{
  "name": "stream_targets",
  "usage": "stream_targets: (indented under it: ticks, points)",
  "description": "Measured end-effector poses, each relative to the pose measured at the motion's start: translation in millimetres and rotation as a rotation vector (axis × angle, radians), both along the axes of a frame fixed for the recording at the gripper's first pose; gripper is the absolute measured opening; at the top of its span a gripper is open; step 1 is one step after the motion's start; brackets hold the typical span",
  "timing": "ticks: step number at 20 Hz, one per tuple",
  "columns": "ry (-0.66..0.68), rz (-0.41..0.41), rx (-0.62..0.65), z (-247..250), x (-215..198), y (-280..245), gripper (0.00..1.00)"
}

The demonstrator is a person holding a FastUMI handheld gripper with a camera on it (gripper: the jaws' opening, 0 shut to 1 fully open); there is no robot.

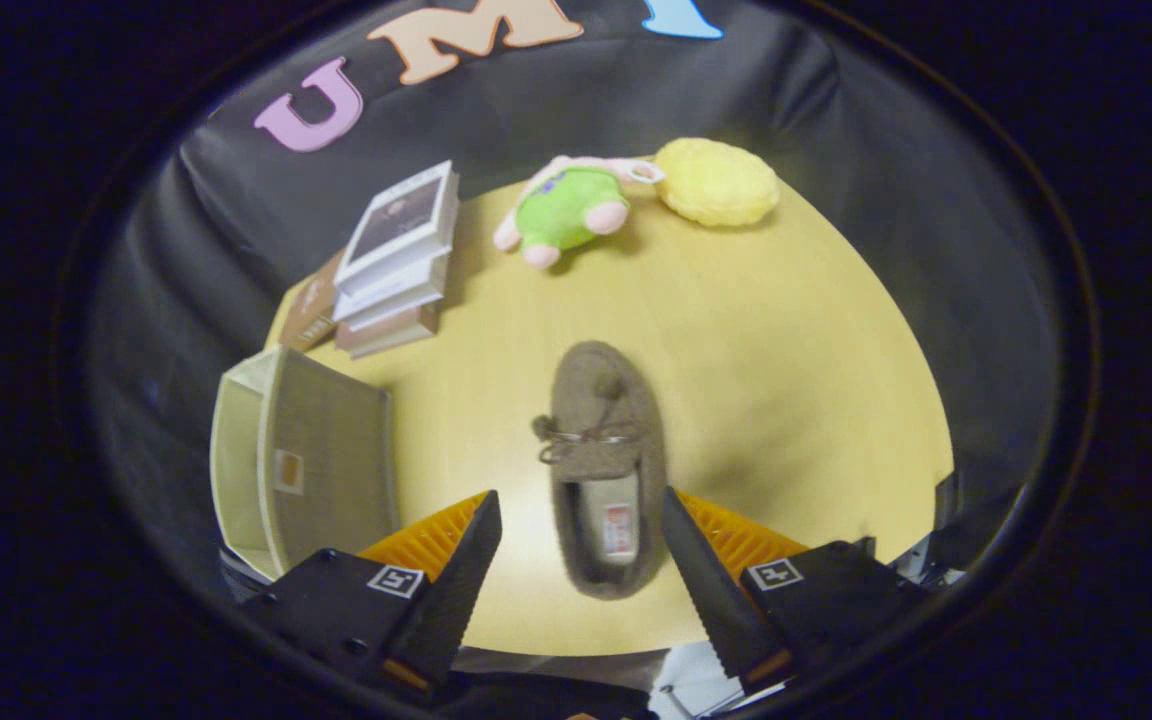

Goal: Open the storage box then place both shoes into the box .Put the left shoe in first, then the right shoe, with the right side of both shoes facing outward in a uniform manner.

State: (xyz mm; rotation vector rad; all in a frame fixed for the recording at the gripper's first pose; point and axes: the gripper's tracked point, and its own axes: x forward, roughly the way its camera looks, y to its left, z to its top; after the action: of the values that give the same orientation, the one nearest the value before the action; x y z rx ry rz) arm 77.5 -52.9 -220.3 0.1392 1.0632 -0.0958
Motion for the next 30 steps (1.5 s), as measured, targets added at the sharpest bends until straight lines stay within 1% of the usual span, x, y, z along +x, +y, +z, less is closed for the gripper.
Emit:
stream_targets:
  ticks: [4, 6, 9, 11, 14, 17, 19, 21, 24, 30]
  points:
    - [0.085, -0.003, -0.048, -44.9, 4.6, -29.8, 0.99]
    - [0.113, 0.009, -0.057, -60.4, 7.0, -34.3, 0.99]
    - [0.120, 0.027, -0.094, -67.9, 12.2, -44.5, 0.74]
    - [0.121, 0.026, -0.102, -70.7, 15.3, -48.1, 0.58]
    - [0.131, 0.033, -0.069, -73.0, 15.5, -40.3, 0.34]
    - [0.133, 0.031, -0.074, -72.7, 15.9, -37.8, 0.09]
    - [0.117, 0.011, -0.036, -71.8, 16.3, -35.0, 0.03]
    - [0.107, -0.004, 0.042, -67.2, 14.5, -27.9, 0.03]
    - [0.072, -0.056, 0.181, -53.3, 16.1, -13.2, 0.03]
    - [-0.001, -0.103, 0.350, -6.9, 22.8, 6.8, 0.03]
